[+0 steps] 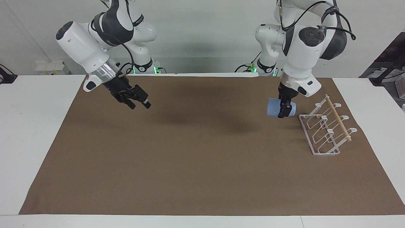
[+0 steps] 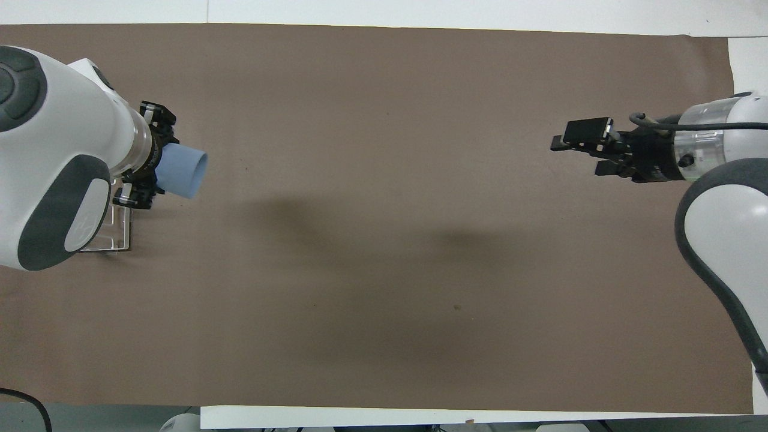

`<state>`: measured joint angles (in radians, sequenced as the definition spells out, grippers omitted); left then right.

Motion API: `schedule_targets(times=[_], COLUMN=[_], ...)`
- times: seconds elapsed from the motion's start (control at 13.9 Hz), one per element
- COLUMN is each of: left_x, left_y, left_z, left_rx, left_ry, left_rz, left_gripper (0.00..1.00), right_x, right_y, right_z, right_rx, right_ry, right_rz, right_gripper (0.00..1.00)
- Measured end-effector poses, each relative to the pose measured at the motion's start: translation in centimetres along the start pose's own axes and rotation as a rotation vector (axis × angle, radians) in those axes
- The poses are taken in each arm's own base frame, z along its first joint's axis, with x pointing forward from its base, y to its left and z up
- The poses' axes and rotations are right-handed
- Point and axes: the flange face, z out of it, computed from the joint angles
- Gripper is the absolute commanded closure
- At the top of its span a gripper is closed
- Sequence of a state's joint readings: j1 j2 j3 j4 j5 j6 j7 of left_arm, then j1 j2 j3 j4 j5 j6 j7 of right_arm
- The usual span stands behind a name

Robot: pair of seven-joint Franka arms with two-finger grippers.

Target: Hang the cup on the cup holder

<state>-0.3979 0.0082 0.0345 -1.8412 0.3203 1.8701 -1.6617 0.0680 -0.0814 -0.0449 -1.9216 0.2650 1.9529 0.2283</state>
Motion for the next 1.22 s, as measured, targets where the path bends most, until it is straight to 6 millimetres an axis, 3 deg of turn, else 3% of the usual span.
schedule_targets(times=[0.29,0.43,0.57,0.72,0.93,1.22], left_x=[5.8,8.0,8.4,8.3,7.7,6.5], left_y=[0.5,1.2,2.2,2.8,3.4,2.9], left_z=[0.4,2.5,5.2,7.5,10.4,13.1], left_rx=[-0.033,0.002,0.044,0.09,0.097,0.102], left_ry=[0.396,0.579,0.706,0.799,0.843,0.856], left_rz=[0.083,0.148,0.222,0.273,0.232,0.124], left_gripper=[0.59,0.59,0.59,0.59,0.59,0.59], right_x=[-0.4,-0.4,-0.1,0.5,1.3,0.9], right_y=[1.8,3.6,5.7,6.6,5.9,5.6], right_z=[-6.2,-9.9,-12.3,-12.0,-9.8,-11.1], right_rx=[-0.288,-0.311,-0.312,-0.318,-0.329,-0.327], right_ry=[-0.072,-0.098,-0.12,-0.169,-0.23,-0.216], right_rz=[-0.113,-0.116,-0.105,-0.1,-0.112,-0.114], right_gripper=[0.0,0.0,0.0,0.0,0.0,0.0])
